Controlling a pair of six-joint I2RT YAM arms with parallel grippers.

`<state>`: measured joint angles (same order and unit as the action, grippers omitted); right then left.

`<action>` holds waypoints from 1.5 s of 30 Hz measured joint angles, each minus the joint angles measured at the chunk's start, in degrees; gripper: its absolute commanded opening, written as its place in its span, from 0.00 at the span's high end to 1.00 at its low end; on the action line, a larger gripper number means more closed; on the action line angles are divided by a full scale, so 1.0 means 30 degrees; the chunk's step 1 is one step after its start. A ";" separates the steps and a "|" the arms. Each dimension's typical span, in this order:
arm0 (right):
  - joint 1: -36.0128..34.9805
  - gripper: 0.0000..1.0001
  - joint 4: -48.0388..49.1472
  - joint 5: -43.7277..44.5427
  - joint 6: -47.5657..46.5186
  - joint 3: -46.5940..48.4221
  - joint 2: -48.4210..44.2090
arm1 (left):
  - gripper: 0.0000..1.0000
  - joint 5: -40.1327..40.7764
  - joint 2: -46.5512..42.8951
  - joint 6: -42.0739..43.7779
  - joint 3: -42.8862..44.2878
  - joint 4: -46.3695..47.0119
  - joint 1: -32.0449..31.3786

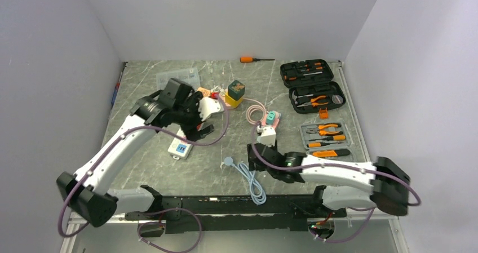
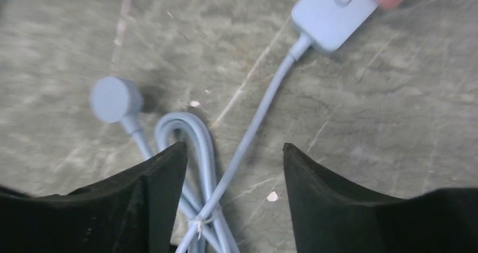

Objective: Pull the plug off the socket
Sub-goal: Remove the plug from the socket.

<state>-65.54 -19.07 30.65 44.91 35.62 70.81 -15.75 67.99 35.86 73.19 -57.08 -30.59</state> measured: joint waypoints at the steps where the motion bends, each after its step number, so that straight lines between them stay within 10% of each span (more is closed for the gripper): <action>1: -0.0007 0.28 -0.0182 0.0044 -0.0007 0.0000 -0.0831 | 0.01 0.0073 0.0678 -0.0277 0.0423 0.0182 -0.0306; 14: 0.5574 0.42 -0.1931 0.2317 -0.1107 0.2863 -0.9872 | 0.01 0.0007 0.8619 -0.4422 0.5319 0.3993 -0.3286; 33: 1.6531 0.32 0.1086 -0.4852 -0.2426 0.2929 -0.4073 | 0.01 0.3381 1.3792 -0.9719 0.6309 1.0462 -0.6557; 45: 1.7646 0.70 0.3971 -0.6958 -0.2922 0.3330 0.3257 | 0.01 0.4721 1.4659 -1.0724 0.5013 1.2998 -0.7599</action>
<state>-12.60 -7.16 9.78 36.14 45.60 80.58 -1.58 111.96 3.68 88.23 -18.09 -53.39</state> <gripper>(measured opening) 0.383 0.994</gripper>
